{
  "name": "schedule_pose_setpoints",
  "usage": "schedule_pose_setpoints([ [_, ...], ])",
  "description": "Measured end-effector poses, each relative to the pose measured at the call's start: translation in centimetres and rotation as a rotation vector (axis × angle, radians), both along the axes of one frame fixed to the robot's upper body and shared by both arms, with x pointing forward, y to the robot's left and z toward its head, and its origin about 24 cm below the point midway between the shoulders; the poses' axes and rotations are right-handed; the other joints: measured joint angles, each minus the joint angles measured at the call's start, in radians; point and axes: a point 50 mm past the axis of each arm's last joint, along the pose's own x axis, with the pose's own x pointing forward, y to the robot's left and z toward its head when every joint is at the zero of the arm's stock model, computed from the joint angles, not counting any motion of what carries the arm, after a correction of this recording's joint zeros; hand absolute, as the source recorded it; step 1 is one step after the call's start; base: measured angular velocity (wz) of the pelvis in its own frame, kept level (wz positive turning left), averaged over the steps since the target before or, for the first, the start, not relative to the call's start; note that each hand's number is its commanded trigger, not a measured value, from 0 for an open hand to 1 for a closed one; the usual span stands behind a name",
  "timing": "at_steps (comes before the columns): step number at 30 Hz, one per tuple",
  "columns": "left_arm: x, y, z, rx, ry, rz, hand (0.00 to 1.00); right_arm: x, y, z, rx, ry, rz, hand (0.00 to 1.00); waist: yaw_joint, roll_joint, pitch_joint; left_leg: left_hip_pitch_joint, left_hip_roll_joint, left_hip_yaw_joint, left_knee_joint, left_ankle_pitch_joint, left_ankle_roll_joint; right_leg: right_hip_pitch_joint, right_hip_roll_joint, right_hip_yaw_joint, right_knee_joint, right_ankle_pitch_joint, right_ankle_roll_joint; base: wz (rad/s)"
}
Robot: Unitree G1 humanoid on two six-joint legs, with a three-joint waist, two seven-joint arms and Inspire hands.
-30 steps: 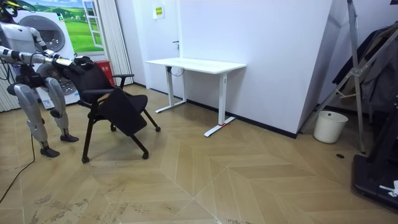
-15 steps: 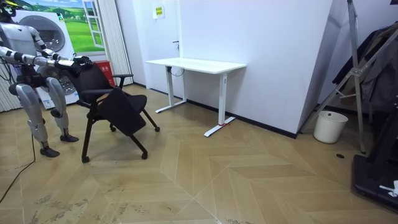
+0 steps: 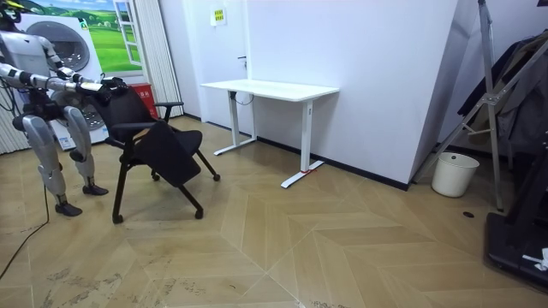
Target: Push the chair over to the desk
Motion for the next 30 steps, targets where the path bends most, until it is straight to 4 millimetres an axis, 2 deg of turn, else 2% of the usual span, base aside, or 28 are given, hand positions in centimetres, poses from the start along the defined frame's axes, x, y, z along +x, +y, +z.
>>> schedule_pose_setpoints([
  [8, 0.3, 0.0, -0.9, 0.000, 0.049, -0.022, 1.00, -0.5, -0.4, -1.1, 0.005, 0.028, -0.005, 1.00, 0.015, -0.010, 0.0063, -0.053, 0.004, 0.055, 0.159, -0.003, -0.004, 0.046, -0.004, -0.015, 0.005, -0.013, -0.013, 0.12],
  [9, 0.5, -0.1, -1.0, -0.001, 0.053, -0.023, 1.00, -0.5, -0.4, -1.2, 0.005, 0.024, -0.008, 1.00, 0.014, -0.011, 0.0067, -0.075, 0.005, 0.056, 0.201, -0.003, -0.005, 0.048, -0.005, -0.028, 0.008, -0.021, -0.021, 0.31],
  [10, 0.7, -0.1, -1.0, -0.002, 0.052, -0.023, 1.00, -0.5, -0.4, -1.1, 0.007, 0.016, -0.010, 1.00, 0.012, -0.013, 0.0090, -0.113, 0.008, 0.067, 0.268, -0.003, -0.006, 0.048, -0.013, -0.048, 0.009, -0.026, -0.027, 0.35],
  [11, 0.8, -0.1, -1.0, -0.001, 0.050, -0.020, 1.00, -0.4, -0.5, -0.9, 0.005, 0.009, -0.010, 1.00, 0.012, -0.016, 0.0240, -0.181, 0.016, 0.103, 0.381, -0.005, -0.008, 0.056, -0.014, -0.036, 0.010, -0.039, -0.039, 0.26],
  [12, 0.8, -0.2, -1.0, -0.004, 0.042, -0.021, 1.00, -0.3, -0.5, -0.9, 0.006, 0.005, -0.010, 1.00, 0.013, -0.018, 0.0249, -0.206, 0.021, 0.113, 0.400, -0.013, -0.010, 0.057, -0.013, -0.036, 0.012, -0.053, -0.045, 0.28],
  [13, 0.9, -0.4, -0.8, -0.014, 0.030, -0.022, 1.00, -0.3, -0.7, -0.8, 0.001, -0.001, -0.012, 1.00, 0.010, -0.013, 0.0221, -0.249, 0.032, 0.133, 0.363, -0.011, -0.013, 0.048, -0.002, -0.041, 0.034, -0.073, -0.052, 0.16],
  [14, 0.9, -0.5, -0.8, -0.020, 0.021, -0.023, 1.00, -0.3, -0.9, -0.8, 0.005, 0.000, -0.015, 1.00, 0.016, -0.008, 0.0210, -0.283, 0.031, 0.139, 0.264, 0.026, -0.020, 0.040, 0.005, -0.042, 0.058, -0.093, -0.053, 0.11],
  [15, 0.9, -0.6, -0.8, -0.021, 0.020, -0.024, 1.00, -0.3, -0.9, -0.8, 0.005, 0.002, -0.017, 1.00, 0.018, -0.006, 0.0204, -0.296, 0.030, 0.142, 0.211, 0.067, -0.020, 0.036, 0.008, -0.044, 0.068, -0.103, -0.053, -0.15],
  [16, 0.7, -0.6, -1.0, -0.017, 0.026, -0.029, 1.00, -0.6, -0.9, -1.1, 0.007, 0.015, -0.022, 1.00, 0.031, -0.012, 0.0156, -0.307, 0.026, 0.151, 0.181, 0.149, 0.002, 0.030, 0.007, -0.036, 0.092, -0.124, -0.049, -0.06],
  [17, 0.5, -0.7, -1.2, -0.012, 0.035, -0.035, 1.00, -0.9, -1.0, -1.5, 0.008, 0.027, -0.027, 1.00, 0.036, -0.026, -0.0006, -0.299, 0.010, 0.150, 0.154, 0.156, 0.004, 0.024, -0.004, -0.039, 0.099, -0.134, -0.041, 0.00],
  [19, 0.6, -0.7, -1.0, -0.004, 0.027, -0.039, 1.00, -0.9, -1.0, -1.4, 0.008, 0.020, -0.025, 1.00, 0.040, -0.044, -0.0087, -0.287, -0.007, 0.150, 0.117, 0.170, 0.005, 0.009, -0.020, -0.050, 0.109, -0.142, -0.038, 0.08],
  [25, 0.8, -0.8, -0.6, -0.014, 0.012, -0.039, 1.00, -0.7, -1.1, -0.8, -0.001, -0.018, -0.017, 1.00, 0.054, -0.047, -0.0068, -0.286, -0.025, 0.160, 0.111, 0.164, 0.010, 0.005, -0.043, -0.041, 0.117, -0.159, -0.032, -0.01],
  [27, 0.9, -0.9, -0.5, -0.018, 0.008, -0.040, 1.00, -0.6, -1.1, -0.8, -0.003, -0.029, -0.018, 1.00, 0.060, -0.059, -0.0037, -0.284, -0.040, 0.165, 0.113, 0.160, 0.015, -0.001, -0.063, -0.043, 0.144, -0.183, -0.026, -0.02],
  [28, 0.9, -0.9, -0.5, -0.018, 0.009, -0.042, 1.00, -0.7, -1.2, -0.8, -0.005, -0.028, -0.018, 1.00, 0.071, -0.067, -0.0008, -0.273, -0.049, 0.181, 0.115, 0.153, 0.021, -0.003, -0.079, -0.037, 0.173, -0.199, -0.021, -0.07],
  [30, 0.9, -1.0, -0.5, -0.019, 0.011, -0.043, 1.00, -0.6, -1.2, -0.8, -0.010, -0.030, -0.018, 1.00, 0.083, -0.073, -0.0013, -0.268, -0.059, 0.207, 0.128, 0.128, 0.033, -0.009, -0.102, -0.041, 0.228, -0.221, -0.005, -0.09],
])
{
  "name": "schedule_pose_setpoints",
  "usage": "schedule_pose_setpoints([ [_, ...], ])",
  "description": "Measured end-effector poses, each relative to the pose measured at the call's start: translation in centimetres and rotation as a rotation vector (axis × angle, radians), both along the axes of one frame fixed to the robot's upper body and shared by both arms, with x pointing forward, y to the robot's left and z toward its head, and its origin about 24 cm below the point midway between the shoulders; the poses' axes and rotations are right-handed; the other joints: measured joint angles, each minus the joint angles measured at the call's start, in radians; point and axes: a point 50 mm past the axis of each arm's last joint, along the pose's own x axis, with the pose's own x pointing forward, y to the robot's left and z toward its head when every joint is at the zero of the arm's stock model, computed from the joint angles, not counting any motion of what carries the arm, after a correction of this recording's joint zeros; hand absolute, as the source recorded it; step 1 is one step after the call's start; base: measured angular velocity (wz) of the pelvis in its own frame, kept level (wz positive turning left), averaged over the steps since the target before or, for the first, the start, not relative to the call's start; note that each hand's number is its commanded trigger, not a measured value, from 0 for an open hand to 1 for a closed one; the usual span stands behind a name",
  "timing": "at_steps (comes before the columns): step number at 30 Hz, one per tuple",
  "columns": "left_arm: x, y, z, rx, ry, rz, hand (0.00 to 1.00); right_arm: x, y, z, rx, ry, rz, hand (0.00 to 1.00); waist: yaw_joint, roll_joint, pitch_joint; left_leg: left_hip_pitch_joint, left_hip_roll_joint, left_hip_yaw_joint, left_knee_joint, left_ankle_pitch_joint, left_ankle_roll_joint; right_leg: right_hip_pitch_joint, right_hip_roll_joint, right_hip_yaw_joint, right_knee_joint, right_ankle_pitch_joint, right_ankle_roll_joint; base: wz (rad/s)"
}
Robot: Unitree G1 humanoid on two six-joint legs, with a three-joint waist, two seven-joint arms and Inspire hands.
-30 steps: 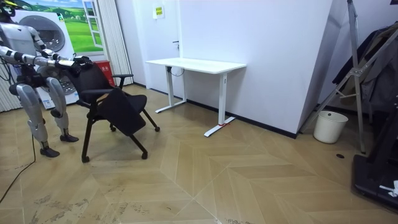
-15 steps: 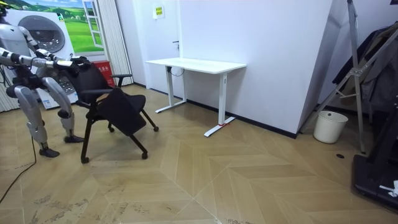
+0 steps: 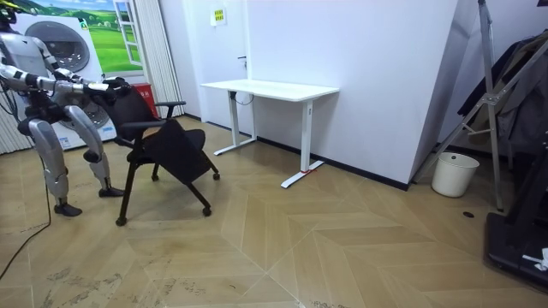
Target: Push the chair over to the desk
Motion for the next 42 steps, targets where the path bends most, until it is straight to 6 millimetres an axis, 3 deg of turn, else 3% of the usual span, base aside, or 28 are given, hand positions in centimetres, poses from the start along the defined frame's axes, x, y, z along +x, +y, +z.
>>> schedule_pose_setpoints([
  [1, 0.2, -0.1, 0.2, -0.003, -0.008, -0.001, 1.00, 0.2, 0.0, 0.2, -0.003, -0.010, 0.001, 1.00, 0.005, 0.002, 0.0019, -0.003, -0.001, 0.008, 0.016, -0.017, 0.002, -0.030, -0.017, -0.018, 0.072, -0.010, 0.017, -0.08],
  [3, 0.4, -0.1, 0.5, -0.003, -0.015, 0.000, 1.00, 0.6, 0.0, 0.5, -0.007, -0.015, 0.000, 1.00, 0.017, 0.009, 0.0139, -0.006, -0.001, 0.014, 0.044, -0.044, 0.010, -0.078, -0.052, -0.050, 0.213, -0.008, 0.026, -0.06],
  [5, 0.5, 0.1, 0.5, 0.002, -0.016, 0.002, 1.00, 0.6, 0.2, 0.4, -0.003, -0.012, 0.000, 1.00, 0.031, 0.020, 0.0219, 0.001, 0.002, 0.013, 0.083, -0.097, 0.023, -0.114, -0.082, -0.079, 0.340, 0.023, 0.064, 0.00],
  [6, 0.5, 0.1, 0.5, 0.004, -0.017, 0.002, 1.00, 0.6, 0.3, 0.4, -0.002, -0.011, -0.001, 1.00, 0.034, 0.023, 0.0219, 0.003, 0.003, 0.007, 0.089, -0.107, 0.027, -0.121, -0.084, -0.085, 0.360, 0.035, 0.063, 0.06],
  [7, 0.5, 0.2, 0.6, 0.008, -0.019, 0.000, 1.00, 0.6, 0.4, 0.4, 0.002, -0.011, -0.002, 1.00, 0.038, 0.029, 0.0234, 0.007, 0.007, 0.003, 0.098, -0.120, 0.031, -0.127, -0.086, -0.096, 0.390, 0.065, 0.051, 0.08],
  [9, 0.6, 0.4, 0.7, 0.017, -0.024, -0.002, 1.00, 0.6, 0.7, 0.4, 0.009, -0.010, -0.007, 1.00, 0.036, 0.048, 0.0254, 0.026, 0.019, -0.027, 0.094, -0.133, 0.039, -0.157, -0.075, -0.093, 0.441, 0.140, 0.049, 0.11],
  [10, 0.6, 0.6, 0.7, 0.021, -0.025, -0.001, 1.00, 0.6, 0.9, 0.3, 0.008, -0.009, -0.007, 1.00, 0.039, 0.069, 0.0254, 0.039, 0.021, -0.080, 0.072, -0.136, 0.043, -0.195, -0.045, -0.062, 0.449, 0.114, 0.041, -0.14],
  [11, 0.6, 1.0, 1.1, 0.023, -0.042, 0.004, 1.00, 0.8, 1.4, 0.6, 0.013, -0.022, 0.005, 1.00, 0.045, 0.074, 0.0232, 0.048, 0.023, -0.122, 0.050, -0.136, 0.043, -0.250, 0.004, -0.041, 0.401, 0.068, 0.017, -0.15],
  [13, 0.6, 1.7, 1.2, 0.037, -0.050, 0.010, 1.00, 0.9, 2.1, 0.8, 0.020, -0.026, 0.010, 1.00, 0.042, 0.085, 0.0229, 0.077, 0.027, -0.172, 0.005, -0.119, 0.048, -0.312, 0.059, -0.028, 0.259, 0.068, 0.007, 0.17],
  [14, 0.5, 1.8, 1.1, 0.035, -0.051, 0.012, 1.00, 0.9, 2.1, 0.7, 0.019, -0.023, 0.013, 1.00, 0.041, 0.084, 0.0223, 0.092, 0.024, -0.184, -0.008, -0.117, 0.047, -0.330, 0.071, -0.015, 0.207, 0.080, 0.005, 0.56],
  [15, 0.3, 1.9, 0.8, 0.038, -0.043, 0.017, 1.00, 0.8, 2.2, 0.5, 0.018, -0.009, 0.018, 1.00, 0.039, 0.080, 0.0206, 0.123, 0.012, -0.208, -0.029, -0.117, 0.044, -0.356, 0.079, 0.017, 0.096, 0.127, 0.007, 0.81],
  [17, -0.2, 2.0, 0.1, 0.031, -0.017, 0.020, 1.00, 0.5, 2.3, 0.0, 0.017, 0.024, 0.043, 1.00, -0.001, 0.066, 0.0201, 0.178, -0.018, -0.278, -0.027, -0.149, 0.038, -0.363, 0.043, 0.064, -0.075, 0.256, 0.020, 1.14],
  [18, -0.4, 2.1, -0.2, 0.031, -0.007, 0.022, 1.00, 0.3, 2.3, -0.3, 0.019, 0.034, 0.048, 1.00, -0.010, 0.060, 0.0149, 0.189, -0.022, -0.287, -0.016, -0.165, 0.032, -0.357, 0.035, 0.060, -0.066, 0.281, 0.020, 0.92],
  [19, -0.6, 2.2, -0.4, 0.029, 0.000, 0.026, 1.00, 0.3, 2.2, -0.4, 0.016, 0.041, 0.054, 1.00, -0.013, 0.063, 0.0017, 0.189, -0.014, -0.281, 0.022, -0.201, 0.017, -0.344, 0.046, 0.053, -0.044, 0.297, 0.006, 0.59],
  [20, -0.6, 2.1, -0.3, 0.026, -0.003, 0.025, 1.00, 0.3, 2.1, -0.3, 0.014, 0.039, 0.052, 1.00, -0.015, 0.064, 0.0000, 0.191, -0.003, -0.266, 0.032, -0.211, 0.008, -0.338, 0.050, 0.047, -0.034, 0.302, -0.002, 0.71],
  [21, -0.5, 1.9, -0.3, 0.017, -0.013, 0.026, 1.00, 0.5, 1.9, -0.2, 0.012, 0.034, 0.046, 1.00, -0.019, 0.065, 0.0006, 0.198, 0.021, -0.227, 0.034, -0.226, -0.006, -0.323, 0.063, 0.040, -0.032, 0.326, -0.039, 0.54],
  [23, -0.4, 1.6, -0.1, 0.000, -0.035, 0.036, 1.00, 1.1, 1.6, 0.5, -0.003, 0.019, 0.049, 1.00, -0.014, 0.085, -0.0020, 0.218, 0.065, -0.193, 0.003, -0.233, -0.026, -0.308, 0.087, 0.011, -0.029, 0.297, -0.056, 0.38],
  [27, -0.3, 1.6, 0.2, -0.013, -0.056, 0.050, 1.00, 1.6, 1.7, 1.2, -0.014, 0.001, 0.056, 1.00, -0.010, 0.084, 0.0001, 0.235, 0.094, -0.170, 0.022, -0.237, -0.047, -0.295, 0.091, -0.026, 0.023, 0.226, -0.082, 0.30],
  [29, -0.3, 1.6, 0.2, -0.010, -0.050, 0.050, 1.00, 1.5, 1.8, 1.0, -0.014, 0.010, 0.055, 1.00, 0.014, 0.072, 0.0090, 0.238, 0.100, -0.130, 0.102, -0.237, -0.047, -0.271, 0.089, -0.025, 0.057, 0.181, -0.088, 0.07],
  [30, -0.4, 1.5, 0.0, -0.011, -0.040, 0.047, 1.00, 1.4, 1.8, 0.7, -0.009, 0.020, 0.053, 1.00, 0.022, 0.070, 0.0111, 0.217, 0.112, -0.117, 0.193, -0.237, -0.047, -0.241, 0.093, -0.033, 0.058, 0.160, -0.092, 0.19],
  [31, -0.5, 1.6, -0.1, -0.010, -0.035, 0.045, 1.00, 1.2, 1.8, 0.5, -0.008, 0.027, 0.057, 1.00, 0.022, 0.072, 0.0143, 0.184, 0.131, -0.110, 0.306, -0.232, -0.056, -0.215, 0.096, -0.046, 0.068, 0.135, -0.095, 0.28],
  [32, -0.7, 1.7, -0.3, -0.010, -0.029, 0.045, 1.00, 1.1, 1.8, 0.4, -0.005, 0.034, 0.064, 1.00, 0.022, 0.073, 0.0166, 0.153, 0.151, -0.099, 0.407, -0.212, -0.081, -0.190, 0.101, -0.054, 0.078, 0.115, -0.101, 0.26],
  [33, -0.8, 1.6, -0.4, -0.012, -0.028, 0.045, 1.00, 1.1, 1.7, 0.3, -0.004, 0.038, 0.068, 1.00, 0.023, 0.075, 0.0180, 0.136, 0.160, -0.098, 0.448, -0.198, -0.081, -0.175, 0.104, -0.062, 0.079, 0.108, -0.104, 0.28],
  [35, -0.9, 1.7, -0.5, -0.007, -0.027, 0.044, 1.00, 1.0, 1.7, 0.1, -0.004, 0.043, 0.070, 1.00, 0.014, 0.065, 0.0248, 0.086, 0.162, -0.103, 0.562, -0.126, -0.071, -0.130, 0.108, -0.077, 0.068, 0.080, -0.107, 0.35],
  [37, -0.9, 1.6, -0.5, -0.013, -0.033, 0.045, 1.00, 1.1, 1.5, 0.3, -0.004, 0.035, 0.068, 1.00, 0.004, 0.057, 0.0300, 0.041, 0.162, -0.103, 0.586, -0.130, -0.064, -0.119, 0.108, -0.076, 0.056, 0.070, -0.108, 0.29],
  [39, -0.9, 1.4, -0.5, -0.019, -0.040, 0.047, 1.00, 1.1, 1.3, 0.4, -0.008, 0.028, 0.069, 1.00, 0.002, 0.060, 0.0282, -0.028, 0.154, -0.086, 0.560, -0.141, -0.048, -0.105, 0.105, -0.077, 0.033, 0.071, -0.107, 0.12],
  [41, -1.1, 1.2, -0.8, -0.024, -0.039, 0.051, 1.00, 1.0, 1.2, 0.3, -0.012, 0.029, 0.068, 1.00, 0.004, 0.056, 0.0296, -0.083, 0.129, -0.070, 0.452, -0.143, -0.045, -0.077, 0.101, -0.078, 0.005, 0.071, -0.101, 0.00],
  [42, -1.3, 1.1, -0.9, -0.025, -0.037, 0.051, 1.00, 0.8, 1.1, 0.1, -0.011, 0.028, 0.065, 1.00, 0.004, 0.059, 0.0274, -0.113, 0.116, -0.054, 0.346, -0.138, -0.047, -0.059, 0.099, -0.078, -0.013, 0.068, -0.094, -0.08],
])
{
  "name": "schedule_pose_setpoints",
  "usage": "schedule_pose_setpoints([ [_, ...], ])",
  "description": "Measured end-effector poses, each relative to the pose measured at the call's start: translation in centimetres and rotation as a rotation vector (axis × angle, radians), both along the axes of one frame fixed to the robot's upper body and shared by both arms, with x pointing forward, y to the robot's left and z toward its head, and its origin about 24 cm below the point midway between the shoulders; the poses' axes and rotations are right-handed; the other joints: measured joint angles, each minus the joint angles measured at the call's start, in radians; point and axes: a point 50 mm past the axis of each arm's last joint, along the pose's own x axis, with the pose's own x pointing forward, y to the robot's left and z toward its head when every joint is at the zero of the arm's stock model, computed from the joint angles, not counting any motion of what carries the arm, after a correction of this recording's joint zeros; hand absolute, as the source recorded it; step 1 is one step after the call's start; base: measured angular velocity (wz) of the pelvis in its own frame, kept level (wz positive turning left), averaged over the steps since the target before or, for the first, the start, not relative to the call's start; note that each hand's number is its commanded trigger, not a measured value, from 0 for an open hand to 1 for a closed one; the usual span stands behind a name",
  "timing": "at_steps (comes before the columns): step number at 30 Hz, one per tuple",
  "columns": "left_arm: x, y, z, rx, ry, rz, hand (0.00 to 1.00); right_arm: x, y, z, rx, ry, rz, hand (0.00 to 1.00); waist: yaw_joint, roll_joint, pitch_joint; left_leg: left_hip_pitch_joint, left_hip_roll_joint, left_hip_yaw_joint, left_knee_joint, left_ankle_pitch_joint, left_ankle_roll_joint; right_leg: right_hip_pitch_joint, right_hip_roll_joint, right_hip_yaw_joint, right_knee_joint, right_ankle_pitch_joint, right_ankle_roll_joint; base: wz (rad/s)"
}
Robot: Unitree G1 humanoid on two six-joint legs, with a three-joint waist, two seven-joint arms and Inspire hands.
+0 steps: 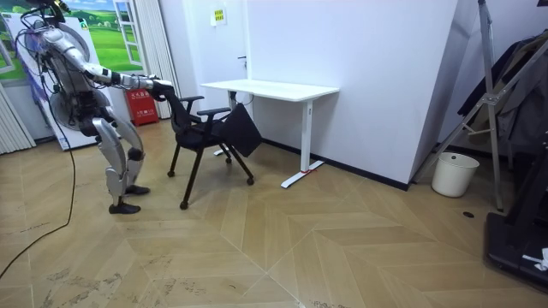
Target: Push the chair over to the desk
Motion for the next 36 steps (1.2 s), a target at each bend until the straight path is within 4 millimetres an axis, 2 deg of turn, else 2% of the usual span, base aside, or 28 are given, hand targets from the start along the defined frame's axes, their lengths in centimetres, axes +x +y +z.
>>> schedule_pose_setpoints([
  [1, -0.1, -0.1, 0.0, -0.002, 0.002, -0.004, 1.00, -0.2, -0.1, -0.1, -0.001, -0.003, 0.000, 1.00, 0.010, 0.000, -0.0005, -0.012, -0.016, 0.027, -0.146, 0.022, -0.001, 0.011, -0.002, 0.007, -0.011, -0.005, 0.008, -0.12],
  [2, -0.1, -0.2, 0.0, -0.003, 0.003, -0.006, 1.00, -0.3, -0.2, -0.1, 0.000, -0.005, -0.001, 1.00, 0.012, -0.001, -0.0022, -0.012, -0.026, 0.036, -0.224, 0.046, 0.003, 0.018, -0.003, 0.008, -0.015, -0.008, 0.011, -0.17],
  [4, -0.2, -0.1, 0.0, 0.000, 0.004, -0.012, 1.00, -0.5, 0.0, -0.2, 0.003, -0.014, 0.002, 1.00, 0.016, -0.003, -0.0077, 0.015, -0.060, 0.030, -0.421, 0.209, 0.026, 0.047, -0.010, 0.025, -0.021, -0.030, 0.031, -0.17],
  [5, -0.3, 0.0, 0.2, 0.005, 0.001, -0.010, 1.00, -0.6, 0.0, -0.2, 0.004, -0.019, 0.004, 1.00, 0.010, -0.014, -0.0204, 0.043, -0.077, 0.029, -0.475, 0.277, 0.035, 0.049, -0.016, 0.033, -0.023, -0.040, 0.046, -0.08],
  [7, -0.1, 0.1, 0.6, 0.012, 0.000, -0.007, 1.00, -0.6, 0.0, -0.1, 0.008, -0.033, 0.001, 1.00, 0.009, -0.029, -0.0289, 0.058, -0.096, 0.037, -0.486, 0.300, 0.056, 0.056, -0.035, 0.040, -0.029, -0.049, 0.062, -0.10],
  [8, -0.1, 0.1, 0.7, 0.015, -0.001, -0.006, 1.00, -0.6, 0.1, 0.0, 0.007, -0.041, -0.001, 1.00, 0.011, -0.033, -0.0291, 0.062, -0.103, 0.043, -0.468, 0.314, 0.067, 0.072, -0.043, 0.053, -0.044, -0.052, 0.072, -0.22],
  [9, 0.0, 0.1, 0.7, 0.014, 0.000, -0.006, 1.00, -0.6, 0.1, 0.0, 0.006, -0.042, -0.002, 1.00, 0.013, -0.038, -0.0287, 0.067, -0.113, 0.053, -0.462, 0.306, 0.071, 0.079, -0.051, 0.060, -0.048, -0.052, 0.077, -0.25],
  [13, 0.1, 0.0, 0.9, 0.010, 0.010, -0.005, 1.00, -0.5, 0.0, 0.3, 0.002, -0.052, -0.002, 1.00, 0.017, -0.055, -0.0282, 0.087, -0.152, 0.101, -0.413, 0.223, 0.095, 0.109, -0.112, 0.082, -0.030, -0.072, 0.119, -0.19],
  [14, 0.1, -0.2, 0.8, 0.008, 0.021, -0.007, 1.00, -0.6, -0.2, 0.1, -0.002, -0.046, -0.005, 1.00, 0.019, -0.058, -0.0274, 0.103, -0.165, 0.109, -0.401, 0.195, 0.103, 0.111, -0.135, 0.080, 0.018, -0.082, 0.137, -0.06],
  [15, 0.1, -0.2, 0.8, 0.009, 0.027, -0.009, 1.00, -0.6, -0.2, 0.0, -0.004, -0.039, -0.006, 1.00, 0.019, -0.059, -0.0266, 0.112, -0.165, 0.113, -0.393, 0.180, 0.109, 0.104, -0.148, 0.080, 0.059, -0.085, 0.143, -0.12],
  [16, 0.0, -0.3, 0.7, 0.014, 0.042, -0.017, 1.00, -0.8, -0.3, -0.2, -0.006, -0.028, -0.008, 1.00, 0.021, -0.057, -0.0257, 0.131, -0.167, 0.122, -0.374, 0.152, 0.114, 0.072, -0.175, 0.080, 0.165, -0.082, 0.153, -0.17],
  [17, 0.0, -0.4, 0.5, 0.019, 0.052, -0.026, 1.00, -1.0, -0.4, -0.5, -0.006, -0.018, -0.014, 1.00, 0.021, -0.052, -0.0225, 0.148, -0.166, 0.123, -0.351, 0.119, 0.119, 0.049, -0.199, 0.062, 0.269, -0.061, 0.183, -0.13],
  [18, -0.1, -0.4, 0.4, 0.018, 0.054, -0.029, 1.00, -1.1, -0.5, -0.7, -0.003, -0.016, -0.018, 1.00, 0.022, -0.044, -0.0172, 0.155, -0.164, 0.119, -0.334, 0.101, 0.123, 0.042, -0.209, 0.050, 0.318, -0.041, 0.187, 0.00],
  [19, -0.2, -0.5, 0.2, 0.017, 0.060, -0.035, 1.00, -1.4, -0.6, -0.9, 0.002, -0.012, -0.024, 1.00, 0.017, -0.032, -0.0126, 0.168, -0.159, 0.115, -0.307, 0.072, 0.128, 0.025, -0.226, 0.038, 0.401, 0.007, 0.184, 0.00],
  [20, -0.2, -0.4, 0.1, 0.017, 0.063, -0.037, 1.00, -1.5, -0.5, -1.0, 0.006, -0.009, -0.024, 1.00, 0.014, -0.020, -0.0130, 0.186, -0.154, 0.112, -0.301, 0.050, 0.133, 0.004, -0.237, 0.034, 0.462, 0.062, 0.180, -0.07],
  [21, -0.2, -0.4, 0.1, 0.017, 0.064, -0.036, 1.00, -1.5, -0.5, -1.0, 0.007, -0.009, -0.025, 1.00, 0.011, -0.012, -0.0138, 0.193, -0.150, 0.110, -0.302, 0.042, 0.135, -0.012, -0.240, 0.036, 0.490, 0.090, 0.177, -0.21],
  [22, -0.2, -0.4, 0.1, 0.017, 0.059, -0.035, 1.00, -1.5, -0.5, -1.0, 0.005, -0.015, -0.025, 1.00, 0.009, 0.000, -0.0194, 0.202, -0.140, 0.108, -0.307, 0.027, 0.143, -0.049, -0.242, 0.036, 0.541, 0.101, 0.175, -0.18],
  [23, -0.1, -0.3, 0.2, 0.019, 0.054, -0.038, 1.00, -1.5, -0.4, -0.9, 0.005, -0.021, -0.027, 1.00, 0.010, 0.012, -0.0170, 0.216, -0.130, 0.109, -0.321, 0.026, 0.140, -0.099, -0.242, 0.037, 0.576, 0.064, 0.172, -0.14],
  [25, 0.0, -0.1, 0.4, 0.025, 0.051, -0.045, 1.00, -1.5, -0.3, -0.9, 0.007, -0.024, -0.025, 1.00, 0.007, 0.020, -0.0150, 0.241, -0.122, 0.109, -0.344, 0.024, 0.139, -0.191, -0.241, 0.049, 0.580, 0.031, 0.169, -0.02],
  [27, 0.0, 0.0, 0.2, 0.023, 0.063, -0.049, 1.00, -1.8, -0.2, -1.2, 0.009, -0.013, -0.026, 1.00, 0.006, 0.024, -0.0130, 0.283, -0.117, 0.114, -0.367, 0.016, 0.136, -0.254, -0.232, 0.065, 0.491, 0.024, 0.166, 0.04],
  [28, -0.1, 0.0, 0.1, 0.024, 0.069, -0.058, 1.00, -2.0, -0.1, -1.4, 0.013, -0.005, -0.028, 1.00, 0.006, 0.026, -0.0110, 0.305, -0.112, 0.108, -0.376, 0.002, 0.130, -0.278, -0.213, 0.076, 0.383, 0.031, 0.164, 0.15],
  [30, -0.3, 0.0, 0.0, 0.031, 0.072, -0.064, 1.00, -2.3, -0.1, -1.7, 0.016, 0.004, -0.026, 1.00, -0.006, 0.021, -0.0135, 0.322, -0.112, 0.080, -0.373, -0.024, 0.127, -0.300, -0.182, 0.088, 0.195, 0.078, 0.161, 0.35],
  [31, -0.3, 0.1, -0.1, 0.037, 0.073, -0.066, 1.00, -2.5, -0.1, -1.8, 0.019, 0.009, -0.023, 1.00, -0.024, 0.014, -0.0178, 0.335, -0.111, 0.055, -0.373, -0.035, 0.117, -0.302, -0.165, 0.097, 0.077, 0.134, 0.156, 0.65],
  [32, -0.5, 0.2, -0.3, 0.036, 0.073, -0.064, 1.00, -2.6, -0.1, -1.9, 0.023, 0.009, -0.018, 1.00, -0.040, 0.012, -0.0197, 0.351, -0.107, 0.026, -0.371, -0.046, 0.100, -0.290, -0.144, 0.129, -0.024, 0.220, 0.150, 0.71],
  [33, -0.5, 0.2, -0.4, 0.036, 0.074, -0.065, 1.00, -2.7, -0.1, -2.0, 0.024, 0.009, -0.017, 1.00, -0.050, 0.010, -0.0229, 0.358, -0.104, 0.010, -0.371, -0.049, 0.090, -0.273, -0.130, 0.143, -0.043, 0.252, 0.144, 0.64],
  [34, -0.6, 0.2, -0.4, 0.036, 0.070, -0.065, 1.00, -2.8, -0.2, -1.9, 0.022, 0.006, -0.015, 1.00, -0.055, 0.007, -0.0308, 0.371, -0.093, -0.007, -0.371, -0.058, 0.070, -0.245, -0.097, 0.166, -0.054, 0.275, 0.128, 0.53],
  [35, -0.5, 0.1, -0.3, 0.033, 0.060, -0.066, 1.00, -2.7, -0.4, -1.7, 0.020, -0.003, -0.014, 1.00, -0.066, 0.007, -0.0330, 0.378, -0.086, -0.025, -0.374, -0.067, 0.056, -0.232, -0.085, 0.153, -0.057, 0.302, 0.110, 0.47],
  [36, -0.5, 0.0, -0.2, 0.028, 0.057, -0.066, 1.00, -2.6, -0.5, -1.6, 0.018, -0.006, -0.016, 1.00, -0.074, 0.011, -0.0339, 0.379, -0.076, -0.035, -0.376, -0.070, 0.050, -0.227, -0.079, 0.138, -0.054, 0.299, 0.110, 0.41],
])
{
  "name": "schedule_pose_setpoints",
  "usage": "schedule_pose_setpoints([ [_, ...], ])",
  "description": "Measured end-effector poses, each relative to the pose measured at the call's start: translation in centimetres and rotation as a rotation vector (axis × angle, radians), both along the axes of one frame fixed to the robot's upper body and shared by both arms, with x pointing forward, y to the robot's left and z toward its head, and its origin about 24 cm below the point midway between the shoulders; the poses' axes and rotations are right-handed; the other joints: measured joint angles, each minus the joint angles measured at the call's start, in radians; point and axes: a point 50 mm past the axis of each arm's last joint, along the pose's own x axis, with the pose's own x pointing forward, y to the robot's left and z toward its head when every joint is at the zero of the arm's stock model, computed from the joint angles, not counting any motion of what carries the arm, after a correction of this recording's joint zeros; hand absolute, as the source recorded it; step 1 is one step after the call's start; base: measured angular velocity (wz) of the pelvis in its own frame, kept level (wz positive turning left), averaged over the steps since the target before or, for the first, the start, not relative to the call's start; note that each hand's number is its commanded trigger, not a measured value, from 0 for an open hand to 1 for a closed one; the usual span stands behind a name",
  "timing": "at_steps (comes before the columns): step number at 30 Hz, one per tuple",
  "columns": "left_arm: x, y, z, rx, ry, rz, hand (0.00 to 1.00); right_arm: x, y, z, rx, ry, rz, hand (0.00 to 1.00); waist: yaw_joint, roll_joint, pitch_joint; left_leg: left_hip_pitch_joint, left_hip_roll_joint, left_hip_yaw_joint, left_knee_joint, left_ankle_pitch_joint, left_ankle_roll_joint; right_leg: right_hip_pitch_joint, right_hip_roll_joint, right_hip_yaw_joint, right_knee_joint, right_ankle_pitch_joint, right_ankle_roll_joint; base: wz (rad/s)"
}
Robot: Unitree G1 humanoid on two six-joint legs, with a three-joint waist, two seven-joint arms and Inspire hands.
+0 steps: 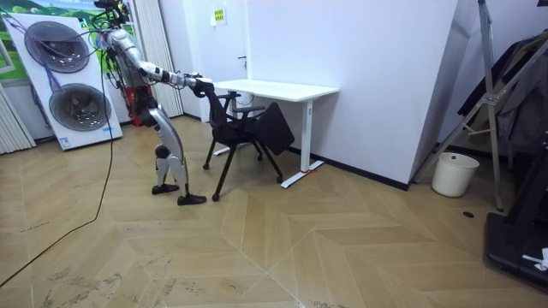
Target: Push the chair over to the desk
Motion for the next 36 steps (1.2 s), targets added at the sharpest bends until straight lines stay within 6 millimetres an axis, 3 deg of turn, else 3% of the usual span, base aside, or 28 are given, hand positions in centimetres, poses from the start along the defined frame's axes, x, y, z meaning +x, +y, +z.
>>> schedule_pose_setpoints([
  [1, 0.1, -0.3, 0.1, -0.008, -0.007, 0.000, 1.00, 0.1, -0.3, 0.2, -0.006, -0.008, -0.003, 1.00, -0.005, 0.008, -0.0041, 0.006, 0.019, -0.016, -0.013, -0.003, -0.012, 0.011, 0.018, -0.016, -0.005, -0.008, -0.011, 0.29],
  [2, 0.2, -0.4, 0.3, -0.012, -0.020, 0.001, 1.00, 0.3, -0.4, 0.5, -0.008, -0.018, 0.001, 1.00, -0.007, 0.009, -0.0047, 0.018, 0.035, -0.022, -0.037, 0.000, -0.023, 0.014, 0.031, -0.024, -0.003, -0.013, -0.029, 0.22],
  [4, 0.3, -0.4, 0.6, -0.015, -0.036, 0.003, 1.00, 0.5, -0.5, 0.8, -0.007, -0.025, 0.005, 1.00, -0.007, 0.005, -0.0028, 0.028, 0.053, -0.037, -0.061, 0.006, -0.037, 0.015, 0.044, -0.041, 0.008, -0.034, -0.042, 0.21],
  [9, 0.6, 0.3, 1.2, 0.005, -0.059, -0.005, 1.00, 0.6, 0.4, 1.1, 0.018, -0.002, 0.016, 1.00, 0.007, -0.028, 0.0141, 0.037, 0.087, -0.041, -0.030, -0.006, -0.075, 0.021, 0.051, -0.079, 0.068, -0.123, -0.061, 0.19],
  [10, 0.7, 0.5, 1.3, 0.010, -0.067, -0.003, 1.00, 0.7, 0.6, 1.1, 0.023, 0.004, 0.018, 1.00, 0.006, -0.040, 0.0206, 0.031, 0.099, -0.038, -0.010, -0.015, -0.086, 0.025, 0.057, -0.091, 0.080, -0.136, -0.070, 0.35],
  [11, 0.9, 0.6, 1.5, 0.016, -0.072, -0.004, 1.00, 0.7, 0.8, 1.1, 0.025, 0.009, 0.017, 1.00, 0.005, -0.047, 0.0194, 0.016, 0.113, -0.039, 0.023, -0.029, -0.097, 0.030, 0.061, -0.112, 0.085, -0.146, -0.079, 0.39],
  [14, 1.2, 0.3, 1.2, 0.026, -0.060, -0.012, 1.00, 0.6, 0.6, 0.8, 0.028, 0.026, 0.007, 1.00, -0.003, -0.051, 0.0221, -0.028, 0.137, -0.020, 0.117, -0.038, -0.103, 0.056, 0.060, -0.161, 0.084, -0.160, -0.092, 0.48],
  [17, 1.3, -0.2, 1.0, 0.033, -0.051, -0.012, 1.00, 0.5, 0.4, 0.6, 0.026, 0.036, 0.003, 1.00, -0.041, -0.055, 0.0227, -0.063, 0.163, 0.020, 0.158, -0.024, -0.105, 0.088, 0.057, -0.232, 0.063, -0.171, -0.101, 0.65],
  [19, 1.2, -0.2, 0.9, 0.041, -0.049, -0.007, 1.00, 0.5, 0.3, 0.5, 0.023, 0.038, 0.002, 1.00, -0.048, -0.057, 0.0219, -0.073, 0.163, 0.029, 0.157, -0.004, -0.103, 0.095, 0.049, -0.253, 0.052, -0.172, -0.104, 0.39],
  [21, 1.2, -0.4, 0.8, 0.043, -0.047, -0.002, 1.00, 0.5, 0.2, 0.5, 0.015, 0.037, 0.003, 1.00, -0.068, -0.066, 0.0186, -0.099, 0.151, 0.029, 0.157, 0.025, -0.093, 0.097, 0.037, -0.266, 0.040, -0.173, -0.106, 0.50],
  [22, 1.3, -0.7, 0.8, 0.052, -0.048, -0.001, 1.00, 0.5, 0.0, 0.5, 0.015, 0.037, -0.004, 1.00, -0.073, -0.075, 0.0167, -0.139, 0.134, 0.024, 0.153, 0.046, -0.090, 0.096, 0.031, -0.268, 0.025, -0.173, -0.106, 0.29],
  [24, 1.2, -0.9, 0.7, 0.052, -0.043, -0.002, 1.00, 0.4, -0.1, 0.3, 0.012, 0.043, -0.008, 1.00, -0.054, -0.085, 0.0152, -0.203, 0.099, 0.021, 0.094, 0.055, -0.086, 0.096, 0.021, -0.263, 0.016, -0.173, -0.103, -0.15],
  [25, 1.0, -1.0, 0.5, 0.047, -0.034, -0.001, 1.00, 0.3, -0.2, 0.2, 0.006, 0.048, -0.007, 1.00, -0.022, -0.083, 0.0126, -0.234, 0.084, 0.025, 0.049, 0.103, -0.072, 0.099, 0.016, -0.264, 0.016, -0.172, -0.092, -0.66],
  [26, 0.6, -0.9, 0.2, 0.044, -0.025, 0.003, 1.00, 0.1, -0.1, -0.1, 0.000, 0.055, -0.001, 1.00, 0.002, -0.075, 0.0013, -0.250, 0.075, 0.014, 0.006, 0.163, -0.067, 0.105, 0.017, -0.272, 0.010, -0.175, -0.064, -0.65],
  [28, 0.0, -0.6, 0.1, 0.042, -0.022, 0.010, 1.00, -0.2, 0.2, -0.2, 0.000, 0.058, 0.013, 1.00, 0.008, -0.072, -0.0156, -0.246, 0.065, -0.005, -0.037, 0.220, -0.059, 0.105, 0.018, -0.276, 0.015, -0.176, -0.035, -0.27],
  [31, -0.1, -0.6, 0.2, 0.044, -0.027, 0.013, 1.00, -0.2, 0.2, -0.2, 0.000, 0.055, 0.015, 1.00, 0.001, -0.082, -0.0233, -0.230, 0.050, -0.017, -0.077, 0.233, -0.061, 0.106, 0.011, -0.267, 0.018, -0.185, -0.013, 0.15],
  [36, 0.0, -0.6, 0.6, 0.045, -0.047, 0.017, 1.00, -0.1, 0.3, 0.2, 0.000, 0.034, 0.018, 1.00, 0.009, -0.082, -0.0220, -0.211, 0.040, -0.018, -0.086, 0.238, -0.047, 0.127, 0.006, -0.265, 0.017, -0.203, 0.015, 0.04],
])
